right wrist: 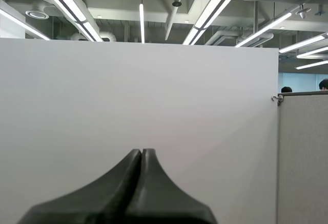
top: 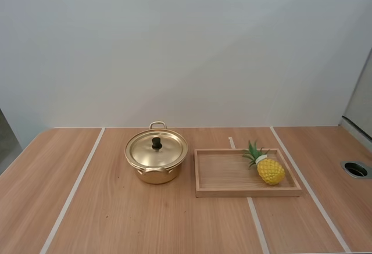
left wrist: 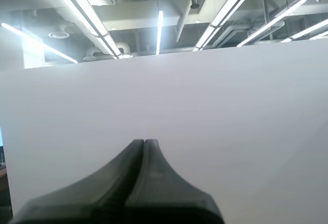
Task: Open the pot, put the grape inside, and close it
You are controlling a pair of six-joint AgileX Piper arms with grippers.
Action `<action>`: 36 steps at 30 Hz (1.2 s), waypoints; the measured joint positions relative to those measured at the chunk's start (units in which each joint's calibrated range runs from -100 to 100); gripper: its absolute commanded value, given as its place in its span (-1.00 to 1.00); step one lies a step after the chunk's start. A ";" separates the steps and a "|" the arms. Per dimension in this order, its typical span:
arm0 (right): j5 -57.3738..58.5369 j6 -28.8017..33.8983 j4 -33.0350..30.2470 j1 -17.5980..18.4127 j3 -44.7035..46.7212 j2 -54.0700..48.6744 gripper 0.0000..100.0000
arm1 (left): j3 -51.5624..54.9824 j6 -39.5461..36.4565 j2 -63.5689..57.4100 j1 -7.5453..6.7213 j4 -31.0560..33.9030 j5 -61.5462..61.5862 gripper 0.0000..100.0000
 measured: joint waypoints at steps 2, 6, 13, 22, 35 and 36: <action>-2.92 0.55 0.72 -0.07 5.25 -2.96 -1.00 | 10.52 -0.91 -5.31 0.00 0.11 -5.38 -1.00; -13.79 1.12 1.32 -0.07 18.85 -9.12 -1.00 | 25.67 -3.72 -11.71 0.00 2.22 -14.00 -1.00; -27.20 2.65 1.29 -0.07 39.79 -17.25 -1.00 | 48.58 -13.20 -20.90 3.21 10.84 -34.74 -1.00; -32.46 3.59 0.95 -0.07 59.36 -20.37 -1.00 | 73.43 -14.85 -25.89 3.92 12.03 -53.36 -1.00; -44.96 3.69 -2.17 -0.13 90.86 -21.07 -1.00 | 106.84 -9.70 -25.78 3.92 12.03 -66.93 -1.00; -44.96 3.69 -2.17 -0.13 91.56 -21.22 -1.00 | 109.65 -9.96 -25.78 3.92 12.06 -65.91 -1.00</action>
